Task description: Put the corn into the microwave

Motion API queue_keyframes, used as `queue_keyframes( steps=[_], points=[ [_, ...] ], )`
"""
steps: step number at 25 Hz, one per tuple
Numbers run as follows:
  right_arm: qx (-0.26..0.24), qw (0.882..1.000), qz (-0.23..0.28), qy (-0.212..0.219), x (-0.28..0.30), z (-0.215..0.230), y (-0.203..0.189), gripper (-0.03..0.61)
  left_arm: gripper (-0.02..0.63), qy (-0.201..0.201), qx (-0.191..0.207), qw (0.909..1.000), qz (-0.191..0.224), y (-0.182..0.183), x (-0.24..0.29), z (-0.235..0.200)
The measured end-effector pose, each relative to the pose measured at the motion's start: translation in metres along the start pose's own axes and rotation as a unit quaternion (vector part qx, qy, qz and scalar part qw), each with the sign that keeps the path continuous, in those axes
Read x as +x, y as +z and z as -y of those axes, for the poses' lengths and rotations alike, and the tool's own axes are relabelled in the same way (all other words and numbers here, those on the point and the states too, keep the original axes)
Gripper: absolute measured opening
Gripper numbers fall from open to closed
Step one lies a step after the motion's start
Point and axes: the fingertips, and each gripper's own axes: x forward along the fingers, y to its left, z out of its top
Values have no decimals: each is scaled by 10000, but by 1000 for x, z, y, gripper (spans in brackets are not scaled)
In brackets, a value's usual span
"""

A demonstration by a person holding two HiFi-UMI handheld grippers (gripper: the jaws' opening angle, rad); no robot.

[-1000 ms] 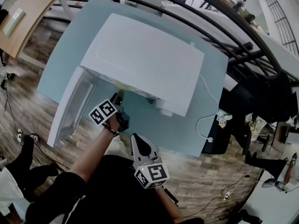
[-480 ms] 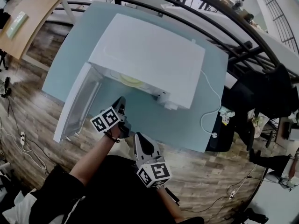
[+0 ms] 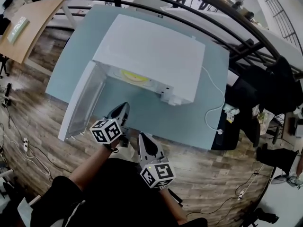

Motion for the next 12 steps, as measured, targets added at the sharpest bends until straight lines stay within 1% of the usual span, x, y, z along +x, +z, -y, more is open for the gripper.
queue_keyframes(
  steps=[3, 6, 9, 12],
  points=[
    [17, 10000, 56, -43, -3, -2, -2, 9, 2, -196, 560, 9982, 25, 4, -16, 14],
    [14, 9999, 111, -81, -6, -6, -3, 9, 2, -369, 1049, 9938, 54, 7, -35, 26],
    [12, 9998, 178, -127, -10, -10, -4, 9, 2, -507, 1362, 9893, 114, 10, -53, 35],
    [-1, 9996, 241, -176, -14, -13, -5, 9, 2, -646, 1568, 9853, 195, 15, -67, 45]
  ],
)
